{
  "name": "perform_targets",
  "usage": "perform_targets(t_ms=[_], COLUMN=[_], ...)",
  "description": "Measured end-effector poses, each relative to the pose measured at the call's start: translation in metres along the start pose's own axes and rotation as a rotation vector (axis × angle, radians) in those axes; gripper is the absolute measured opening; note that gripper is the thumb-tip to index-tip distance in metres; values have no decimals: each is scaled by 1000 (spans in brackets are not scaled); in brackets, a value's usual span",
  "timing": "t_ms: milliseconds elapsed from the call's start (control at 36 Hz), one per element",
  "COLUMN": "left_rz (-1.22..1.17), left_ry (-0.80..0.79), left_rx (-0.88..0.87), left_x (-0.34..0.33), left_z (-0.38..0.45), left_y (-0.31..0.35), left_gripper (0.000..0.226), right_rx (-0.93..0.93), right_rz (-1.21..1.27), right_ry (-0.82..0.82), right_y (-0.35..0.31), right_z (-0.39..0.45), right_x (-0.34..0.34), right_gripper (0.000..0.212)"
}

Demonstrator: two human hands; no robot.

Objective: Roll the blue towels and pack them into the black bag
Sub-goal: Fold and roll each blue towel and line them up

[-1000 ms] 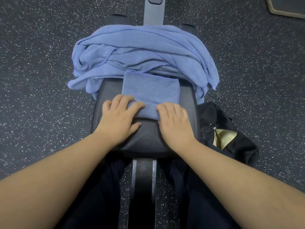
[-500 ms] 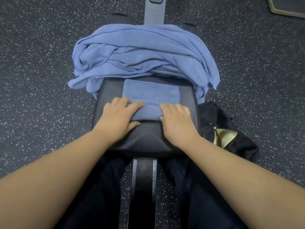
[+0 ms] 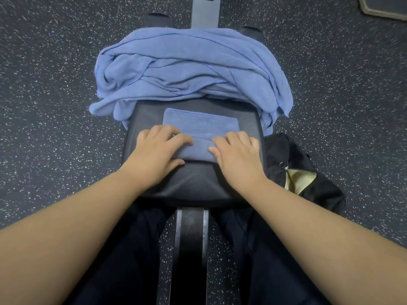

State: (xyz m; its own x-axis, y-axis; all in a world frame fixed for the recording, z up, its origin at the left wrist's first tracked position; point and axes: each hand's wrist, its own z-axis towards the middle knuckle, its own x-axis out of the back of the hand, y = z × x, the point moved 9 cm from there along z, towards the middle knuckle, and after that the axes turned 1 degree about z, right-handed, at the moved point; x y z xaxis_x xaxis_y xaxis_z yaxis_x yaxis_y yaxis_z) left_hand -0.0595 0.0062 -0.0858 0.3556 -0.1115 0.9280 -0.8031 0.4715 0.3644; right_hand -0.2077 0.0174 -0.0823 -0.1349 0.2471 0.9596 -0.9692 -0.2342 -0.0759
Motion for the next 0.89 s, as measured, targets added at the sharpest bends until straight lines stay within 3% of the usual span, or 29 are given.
perform_targets(t_ms=[83,222,278,361,417,583,889], left_rz=[25,119,141,143,141,150,79], left_ry=[15,101,106,41,11,55,20], left_rx=[40,65,77,108,104,-24,28], left_x=[-2,-1,-2,-7,-8,1,-4], left_z=[2,5,6,7,7,7,11], left_y=[-3,-5,-4,-5,-7,3,2], left_gripper=[60,43,43,49,53,80,83], right_rx=[-26,57,64,54,57,34,6], right_rz=[4,37,34,27,8,88,185], right_ry=[51,162,102,-20,-55,-87,-269], right_y=[-2,-23,-27,-25,-23,-13,-7], right_z=[5,9,6,2,2,12,20], right_x=[9,27,23,10,5,3,-4], right_gripper=[35,8,14,44,51,34,31])
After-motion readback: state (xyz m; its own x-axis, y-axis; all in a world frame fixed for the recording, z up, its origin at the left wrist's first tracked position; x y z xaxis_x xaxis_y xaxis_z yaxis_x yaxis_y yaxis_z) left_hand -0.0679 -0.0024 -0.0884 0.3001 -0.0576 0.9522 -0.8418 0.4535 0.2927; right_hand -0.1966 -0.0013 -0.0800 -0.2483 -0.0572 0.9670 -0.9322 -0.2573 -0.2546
